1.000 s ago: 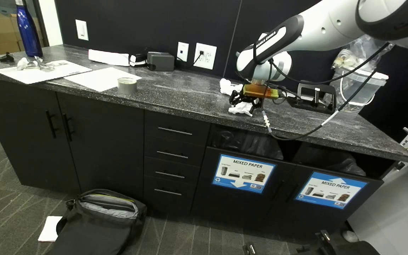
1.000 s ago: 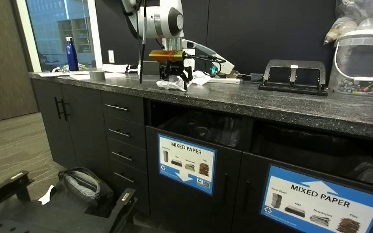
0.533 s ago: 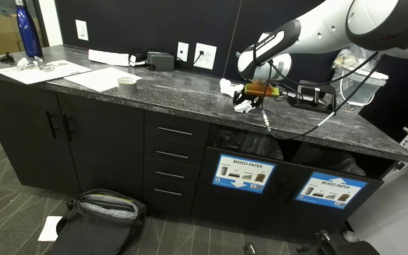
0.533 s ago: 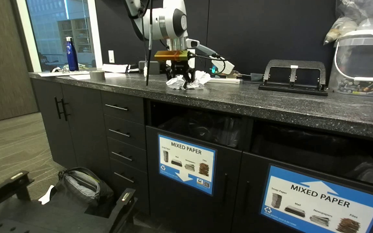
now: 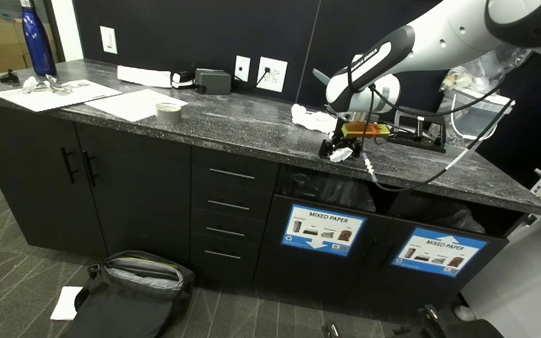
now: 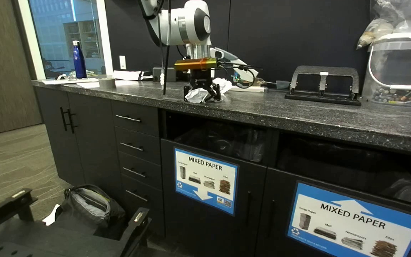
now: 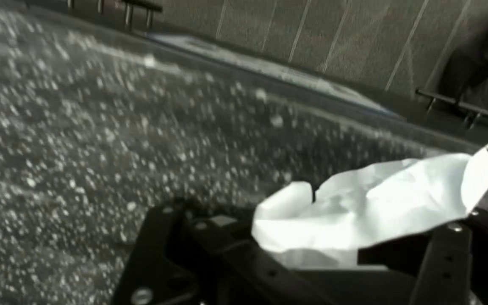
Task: Put the papers in the bon to the left
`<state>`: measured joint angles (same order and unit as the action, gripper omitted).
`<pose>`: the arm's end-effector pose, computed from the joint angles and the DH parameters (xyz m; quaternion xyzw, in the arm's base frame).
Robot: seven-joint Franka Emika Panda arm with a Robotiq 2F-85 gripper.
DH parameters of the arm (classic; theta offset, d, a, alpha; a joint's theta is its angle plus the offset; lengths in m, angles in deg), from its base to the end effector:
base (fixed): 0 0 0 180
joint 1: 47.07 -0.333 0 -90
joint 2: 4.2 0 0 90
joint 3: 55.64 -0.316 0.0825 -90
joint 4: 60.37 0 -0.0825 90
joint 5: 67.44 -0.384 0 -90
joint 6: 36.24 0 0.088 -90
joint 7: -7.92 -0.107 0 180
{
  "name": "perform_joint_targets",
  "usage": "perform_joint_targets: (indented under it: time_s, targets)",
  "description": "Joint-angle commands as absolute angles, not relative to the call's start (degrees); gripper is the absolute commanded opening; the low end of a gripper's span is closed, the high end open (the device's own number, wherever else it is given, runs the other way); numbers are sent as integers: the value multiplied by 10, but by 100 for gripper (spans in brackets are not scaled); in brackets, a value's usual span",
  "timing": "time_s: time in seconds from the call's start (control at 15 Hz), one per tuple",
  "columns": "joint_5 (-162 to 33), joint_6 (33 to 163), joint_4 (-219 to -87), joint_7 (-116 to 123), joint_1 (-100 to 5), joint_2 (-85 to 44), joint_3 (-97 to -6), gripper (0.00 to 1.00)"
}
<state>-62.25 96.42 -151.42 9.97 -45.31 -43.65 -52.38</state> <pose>0.6998 -0.0576 0.2351 0.9984 0.0110 0.0158 0.0529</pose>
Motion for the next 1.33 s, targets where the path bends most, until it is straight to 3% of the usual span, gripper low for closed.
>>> perform_joint_targets:
  time_s: [0.0, 0.27, 0.67, 1.07, 1.27]
  targets:
    - [-618, 914, -1654, 155, -436, -344, -533, 18]
    - [-622, 911, -1779, 201, -427, -255, -538, 18]
    - [-655, 1020, -1976, 242, -417, -141, -544, 17]
    - [-811, 1245, -2119, 285, -398, -131, -564, 18]
    - [-948, 1376, -2116, 337, -362, -183, -633, 18]
